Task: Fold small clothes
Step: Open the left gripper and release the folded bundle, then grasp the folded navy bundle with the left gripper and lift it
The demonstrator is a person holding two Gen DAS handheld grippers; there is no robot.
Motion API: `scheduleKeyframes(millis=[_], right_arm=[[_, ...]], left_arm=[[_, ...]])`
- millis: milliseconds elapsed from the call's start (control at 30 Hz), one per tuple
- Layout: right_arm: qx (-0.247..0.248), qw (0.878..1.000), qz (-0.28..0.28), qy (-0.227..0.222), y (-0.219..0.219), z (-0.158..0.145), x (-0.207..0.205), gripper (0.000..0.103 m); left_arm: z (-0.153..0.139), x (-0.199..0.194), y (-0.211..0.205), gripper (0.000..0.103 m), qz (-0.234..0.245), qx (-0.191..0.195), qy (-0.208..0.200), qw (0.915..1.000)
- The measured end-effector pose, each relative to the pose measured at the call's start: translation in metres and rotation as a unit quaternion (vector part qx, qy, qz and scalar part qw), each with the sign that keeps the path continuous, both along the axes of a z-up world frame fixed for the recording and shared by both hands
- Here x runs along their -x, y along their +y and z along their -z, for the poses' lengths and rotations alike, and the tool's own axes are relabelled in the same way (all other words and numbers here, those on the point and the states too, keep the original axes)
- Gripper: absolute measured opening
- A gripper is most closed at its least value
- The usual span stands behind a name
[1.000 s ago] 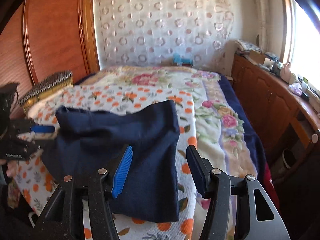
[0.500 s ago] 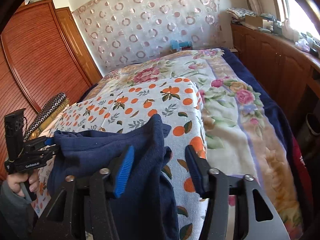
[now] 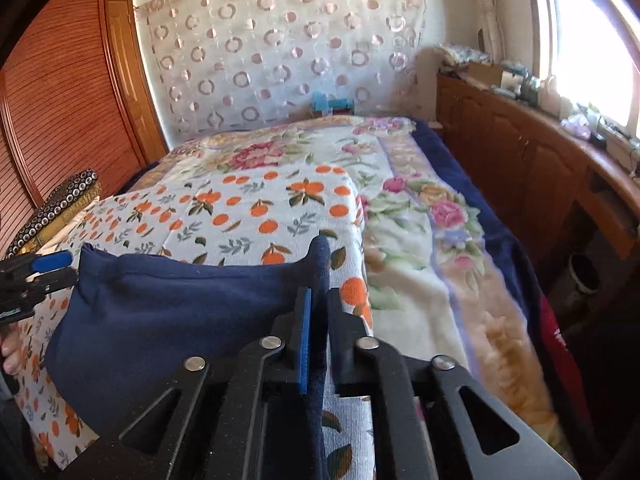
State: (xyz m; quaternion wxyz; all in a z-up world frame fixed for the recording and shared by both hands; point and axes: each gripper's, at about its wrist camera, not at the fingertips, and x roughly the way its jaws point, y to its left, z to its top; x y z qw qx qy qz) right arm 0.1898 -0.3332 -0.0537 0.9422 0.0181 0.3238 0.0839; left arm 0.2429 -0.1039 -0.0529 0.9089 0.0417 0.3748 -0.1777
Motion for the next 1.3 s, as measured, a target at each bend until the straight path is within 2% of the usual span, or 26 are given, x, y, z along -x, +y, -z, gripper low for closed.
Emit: scheduleKeyframes(millis=[33, 67, 133, 233, 333, 400, 633, 700, 767, 1000, 1167, 1233, 1267, 1300], right_arm=[[0.01, 1.0, 0.006, -0.011, 0.004, -0.005, 0.001, 0.03], [0.015, 1.0, 0.004, -0.021, 0.006, -0.008, 0.006, 0.048], [0.015, 0.999, -0.017, -0.033, 0.013, -0.011, 0.013, 0.068], [0.016, 0.999, -0.043, 0.012, 0.022, 0.005, 0.004, 0.071], [0.032, 0.998, -0.032, 0.049, 0.022, 0.026, -0.009, 0.072], [0.019, 0.998, -0.03, 0.06, 0.017, 0.034, -0.013, 0.072], [-0.022, 0.996, -0.047, 0.077, 0.0, 0.044, -0.023, 0.071], [-0.019, 0.996, -0.053, 0.076, 0.002, 0.041, -0.024, 0.068], [-0.02, 0.996, -0.056, 0.074, 0.003, 0.038, -0.02, 0.063], [-0.03, 0.995, -0.058, 0.071, 0.011, 0.04, -0.014, 0.055], [-0.052, 0.993, -0.072, 0.08, 0.016, 0.041, -0.013, 0.031], [-0.059, 0.992, -0.078, 0.081, 0.017, 0.04, -0.012, 0.024], [-0.059, 0.992, -0.083, 0.08, 0.019, 0.04, -0.011, 0.018], [-0.055, 0.992, -0.085, 0.077, 0.021, 0.039, -0.01, 0.017]], left_arm=[[-0.002, 0.003, -0.001, 0.053, 0.003, 0.0, -0.003, 1.0], [-0.002, 0.006, -0.002, 0.053, 0.007, -0.002, -0.005, 1.0], [0.001, 0.008, -0.003, 0.053, 0.007, -0.009, -0.003, 0.9999], [0.012, 0.001, -0.003, 0.053, -0.003, -0.024, 0.012, 0.9996], [0.026, -0.007, 0.004, 0.053, -0.014, -0.021, 0.034, 0.9991], [0.033, -0.009, 0.009, 0.053, -0.018, -0.022, 0.042, 0.9987], [0.041, -0.013, 0.016, 0.053, -0.012, 0.02, 0.066, 0.9976], [0.043, -0.016, 0.015, 0.053, -0.005, 0.044, 0.078, 0.996], [0.044, -0.018, 0.013, 0.048, -0.003, 0.054, 0.085, 0.9949], [0.048, -0.029, 0.013, 0.047, -0.01, 0.089, 0.108, 0.9902], [0.05, -0.035, 0.02, 0.045, -0.017, 0.126, 0.121, 0.9845], [0.05, -0.034, 0.019, 0.033, -0.014, 0.121, 0.117, 0.9856], [0.049, -0.033, 0.018, 0.031, -0.012, 0.12, 0.115, 0.9859], [0.049, -0.033, 0.018, 0.027, -0.011, 0.122, 0.115, 0.9858]])
